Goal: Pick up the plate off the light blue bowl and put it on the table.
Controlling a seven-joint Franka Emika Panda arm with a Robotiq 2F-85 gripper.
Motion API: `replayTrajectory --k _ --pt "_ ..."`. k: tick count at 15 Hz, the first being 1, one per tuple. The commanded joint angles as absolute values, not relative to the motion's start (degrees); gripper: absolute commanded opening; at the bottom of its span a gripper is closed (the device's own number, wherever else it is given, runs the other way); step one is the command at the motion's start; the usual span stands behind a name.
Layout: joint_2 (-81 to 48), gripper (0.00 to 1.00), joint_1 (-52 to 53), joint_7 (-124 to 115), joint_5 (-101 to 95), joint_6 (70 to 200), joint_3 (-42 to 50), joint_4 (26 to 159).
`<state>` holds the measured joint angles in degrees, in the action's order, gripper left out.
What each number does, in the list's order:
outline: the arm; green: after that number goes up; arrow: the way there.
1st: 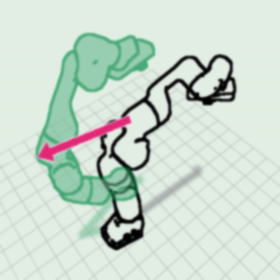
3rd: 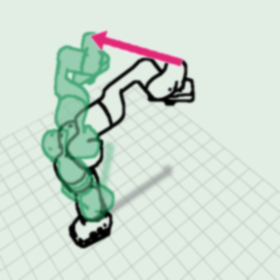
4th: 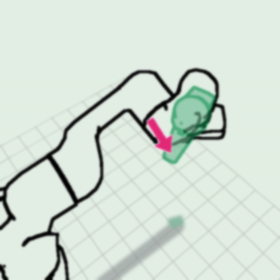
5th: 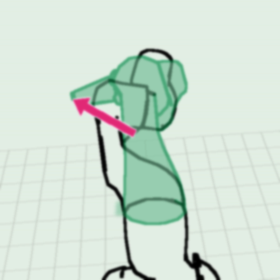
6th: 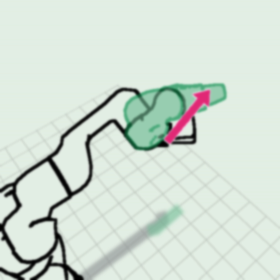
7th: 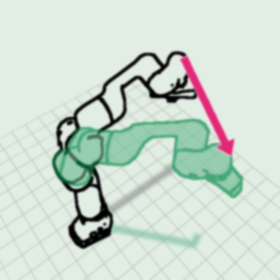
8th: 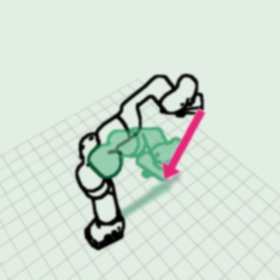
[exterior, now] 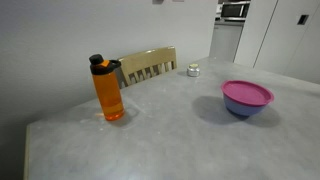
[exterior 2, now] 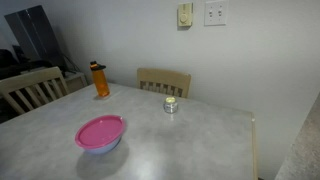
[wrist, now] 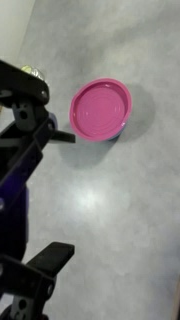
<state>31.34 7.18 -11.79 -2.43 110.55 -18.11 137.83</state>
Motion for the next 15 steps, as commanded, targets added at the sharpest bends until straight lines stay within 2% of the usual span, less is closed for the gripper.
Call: replayTrajectory --k 1,6,15 --pt "31.08 1.00 8.46 -12.37 -3.09 110.37 -17.06 137.69" --pt "29.69 1.00 7.24 -12.42 -3.27 109.95 -15.67 138.32" --pt "21.28 1.00 6.02 -10.57 -1.44 118.62 -9.20 140.10"
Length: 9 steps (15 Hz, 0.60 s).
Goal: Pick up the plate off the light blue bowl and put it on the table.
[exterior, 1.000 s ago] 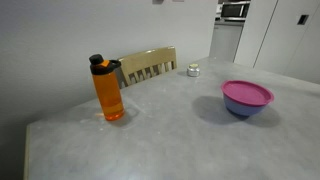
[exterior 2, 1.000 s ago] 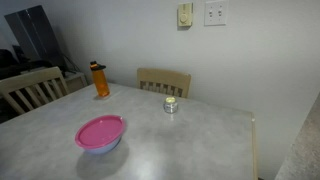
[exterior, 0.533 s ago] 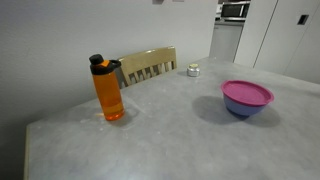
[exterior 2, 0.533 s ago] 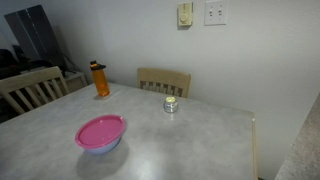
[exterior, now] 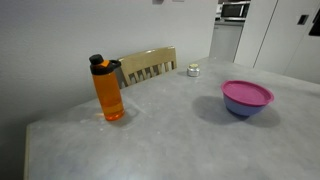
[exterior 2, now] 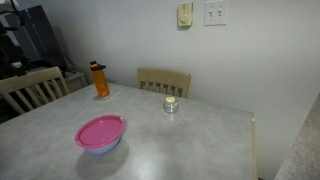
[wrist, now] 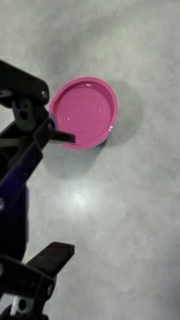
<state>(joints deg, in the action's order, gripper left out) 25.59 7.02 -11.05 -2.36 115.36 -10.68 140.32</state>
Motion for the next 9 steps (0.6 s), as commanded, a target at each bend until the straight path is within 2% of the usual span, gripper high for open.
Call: replayTrajectory --k 1,9 --pt "19.81 1.00 5.50 -11.69 -1.30 118.65 -8.79 139.75" --pt "8.19 1.00 3.04 -15.39 4.15 125.54 -4.34 138.55"
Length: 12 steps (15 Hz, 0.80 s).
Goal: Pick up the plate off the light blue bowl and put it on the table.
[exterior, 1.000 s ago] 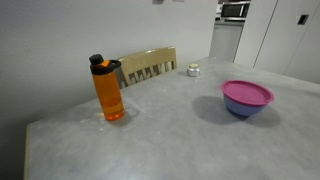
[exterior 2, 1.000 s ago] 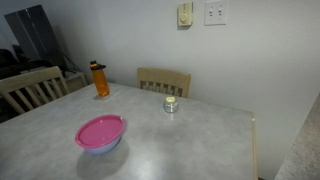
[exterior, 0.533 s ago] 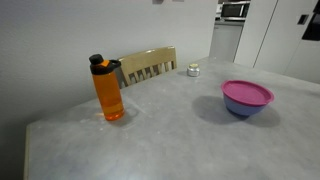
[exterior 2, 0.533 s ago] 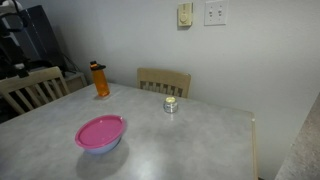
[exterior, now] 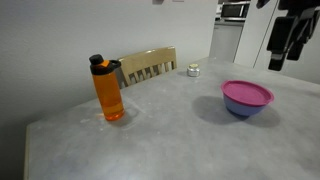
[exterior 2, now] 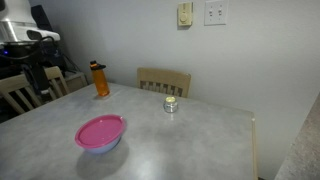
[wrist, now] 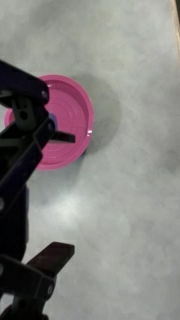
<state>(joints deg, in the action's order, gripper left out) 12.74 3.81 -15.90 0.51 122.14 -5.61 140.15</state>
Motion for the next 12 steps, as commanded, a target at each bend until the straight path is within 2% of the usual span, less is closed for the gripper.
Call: replayTrajectory --k 1,6,12 --pt "7.37 1.00 3.20 -13.50 6.53 126.86 -3.50 138.45" --pt "8.66 1.00 3.49 -12.23 8.21 128.59 -3.53 139.50" --pt "-3.26 1.00 1.65 -29.24 4.98 129.74 -3.03 131.93"
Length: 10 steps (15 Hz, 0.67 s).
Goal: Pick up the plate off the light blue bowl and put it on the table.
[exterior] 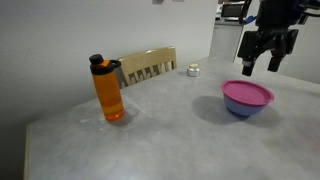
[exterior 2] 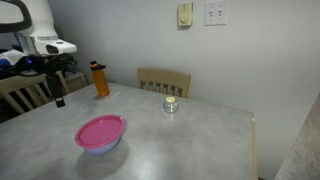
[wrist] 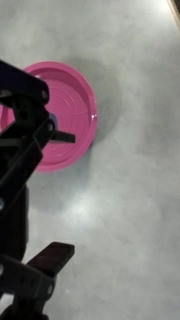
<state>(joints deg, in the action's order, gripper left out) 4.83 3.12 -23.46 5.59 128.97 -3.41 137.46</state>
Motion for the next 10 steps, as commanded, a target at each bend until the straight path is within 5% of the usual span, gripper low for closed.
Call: replayTrajectory --k 1,10 --pt "-5.70 1.00 1.50 -32.32 4.92 130.04 -2.57 130.17" --pt "-21.90 1.00 3.90 -53.61 3.61 126.65 2.66 114.79"
